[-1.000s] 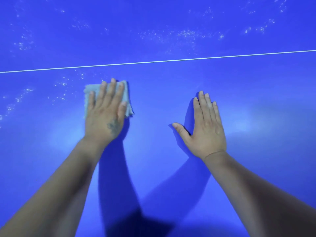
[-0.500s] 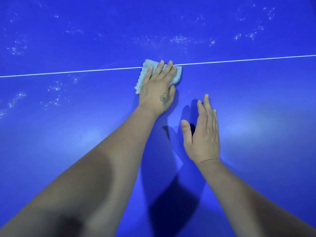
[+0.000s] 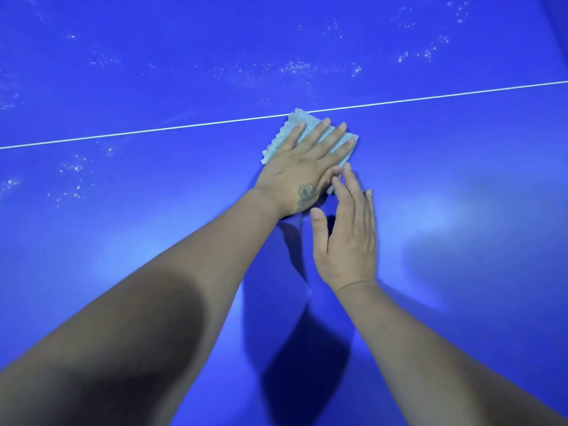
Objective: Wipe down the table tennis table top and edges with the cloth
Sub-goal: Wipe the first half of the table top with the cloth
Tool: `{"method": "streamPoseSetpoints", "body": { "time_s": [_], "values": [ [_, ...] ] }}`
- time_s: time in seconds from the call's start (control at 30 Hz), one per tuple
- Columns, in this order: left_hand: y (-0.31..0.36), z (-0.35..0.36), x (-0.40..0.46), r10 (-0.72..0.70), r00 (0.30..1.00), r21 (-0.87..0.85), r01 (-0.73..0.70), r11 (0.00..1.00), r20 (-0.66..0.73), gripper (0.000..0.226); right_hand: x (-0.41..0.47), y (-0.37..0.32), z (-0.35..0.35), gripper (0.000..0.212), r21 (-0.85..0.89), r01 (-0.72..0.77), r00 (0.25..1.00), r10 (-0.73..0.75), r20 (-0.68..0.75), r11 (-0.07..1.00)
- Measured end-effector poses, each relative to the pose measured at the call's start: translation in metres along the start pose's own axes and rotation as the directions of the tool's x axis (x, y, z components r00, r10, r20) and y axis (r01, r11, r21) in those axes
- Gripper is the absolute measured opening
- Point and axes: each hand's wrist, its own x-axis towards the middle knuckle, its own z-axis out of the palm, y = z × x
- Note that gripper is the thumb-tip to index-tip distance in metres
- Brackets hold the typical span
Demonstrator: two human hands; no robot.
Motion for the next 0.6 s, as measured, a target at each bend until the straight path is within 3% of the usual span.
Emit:
{"method": "streamPoseSetpoints", "body": {
  "time_s": [0.1, 0.2, 0.37, 0.5, 0.6],
  "values": [
    [-0.007, 0.002, -0.02, 0.046, 0.999, 0.046, -0.045, 0.998, -0.002, 0.058, 0.001, 0.0, 0.002, 0.066, -0.037, -0.013, 1.0, 0.013, 0.01, 0.999],
    [-0.019, -0.001, -0.054, -0.012, 1.0, 0.012, 0.012, 1.0, -0.019, 0.056, 0.0, 0.0, 0.004, 0.066, -0.119, 0.004, 0.999, 0.001, 0.041, 0.993],
    [-0.063, -0.006, -0.102, -0.277, 0.961, -0.016, 0.277, 0.961, -0.02, 0.058, 0.0, 0.001, 0.006, 0.069, -0.22, 0.054, 0.993, -0.029, 0.117, 0.974],
    [-0.098, -0.009, -0.144, -0.516, 0.856, -0.078, 0.516, 0.853, 0.015, 0.061, 0.0, 0.0, 0.005, 0.071, -0.231, 0.078, 0.988, -0.045, 0.145, 0.97],
    [-0.095, -0.008, -0.174, -0.617, 0.787, -0.083, 0.615, 0.784, 0.002, 0.061, -0.001, -0.003, 0.005, 0.073, -0.25, 0.099, 0.984, -0.056, 0.172, 0.963]
  ]
}}
